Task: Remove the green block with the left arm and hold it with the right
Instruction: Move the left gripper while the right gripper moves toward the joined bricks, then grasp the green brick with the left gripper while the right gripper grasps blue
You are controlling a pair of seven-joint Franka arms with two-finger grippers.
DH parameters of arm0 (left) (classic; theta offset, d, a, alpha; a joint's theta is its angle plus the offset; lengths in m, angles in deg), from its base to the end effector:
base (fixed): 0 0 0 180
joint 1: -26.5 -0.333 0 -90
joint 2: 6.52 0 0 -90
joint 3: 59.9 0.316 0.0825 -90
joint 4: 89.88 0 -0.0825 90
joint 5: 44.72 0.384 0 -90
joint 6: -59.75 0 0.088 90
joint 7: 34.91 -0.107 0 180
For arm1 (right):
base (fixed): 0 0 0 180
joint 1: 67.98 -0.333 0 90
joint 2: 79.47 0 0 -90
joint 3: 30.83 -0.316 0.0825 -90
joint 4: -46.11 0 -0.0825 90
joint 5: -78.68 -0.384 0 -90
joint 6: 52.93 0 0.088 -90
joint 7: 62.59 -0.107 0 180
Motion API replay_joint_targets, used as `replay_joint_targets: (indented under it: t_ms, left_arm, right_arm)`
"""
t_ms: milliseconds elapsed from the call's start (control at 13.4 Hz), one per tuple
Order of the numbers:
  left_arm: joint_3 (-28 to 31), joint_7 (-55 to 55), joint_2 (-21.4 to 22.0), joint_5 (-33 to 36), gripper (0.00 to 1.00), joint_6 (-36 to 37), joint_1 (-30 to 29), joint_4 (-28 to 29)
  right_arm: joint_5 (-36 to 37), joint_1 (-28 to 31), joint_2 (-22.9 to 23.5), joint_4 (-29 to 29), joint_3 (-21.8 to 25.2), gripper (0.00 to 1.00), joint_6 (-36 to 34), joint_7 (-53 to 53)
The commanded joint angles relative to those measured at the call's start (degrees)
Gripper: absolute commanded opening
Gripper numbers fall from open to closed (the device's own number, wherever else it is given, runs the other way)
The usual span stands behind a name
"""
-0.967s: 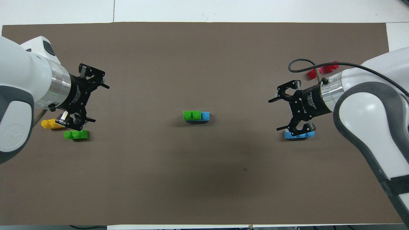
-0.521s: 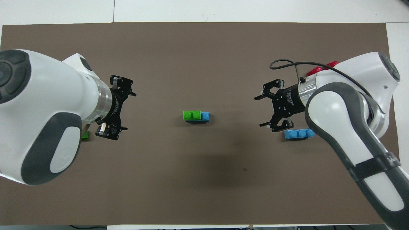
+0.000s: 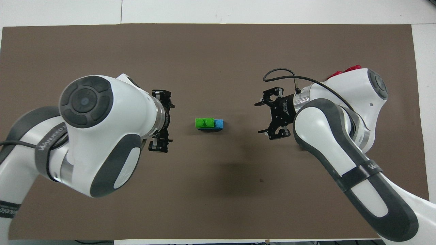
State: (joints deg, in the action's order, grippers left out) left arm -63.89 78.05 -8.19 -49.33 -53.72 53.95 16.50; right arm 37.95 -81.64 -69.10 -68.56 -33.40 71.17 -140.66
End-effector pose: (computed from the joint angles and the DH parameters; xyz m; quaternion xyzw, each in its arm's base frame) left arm 0.4925 -0.3066 0.5080 0.7466 0.6625 -0.0223 0.0568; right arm 0.5610 0.1892 0.3757 -0.7016 0.6507 0.2185 0.1914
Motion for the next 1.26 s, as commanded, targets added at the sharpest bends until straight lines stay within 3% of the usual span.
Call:
replay_joint_targets:
  t_ms: [0, 521, 1190]
  left_arm:
    - [0.91, 4.62, -2.71, -0.23, 1.0, -3.24, 2.34, 0.32]
    - [1.0, 13.33, -8.52, 2.84, 1.0, -11.23, 4.72, 0.67]
    - [1.0, 18.96, -14.67, 7.5, 1.0, -15.11, 5.6, 0.41]
  right_arm:
    - [-3.2, -0.75, 0.96, -1.42, -0.06, 0.92, 2.2, 3.18]
    - [-8.47, -3.99, 5.0, -0.99, -0.15, 0.92, 6.68, 8.28]
    - [-13.49, -10.06, 10.19, 0.07, -0.24, 0.92, 15.99, 10.13]
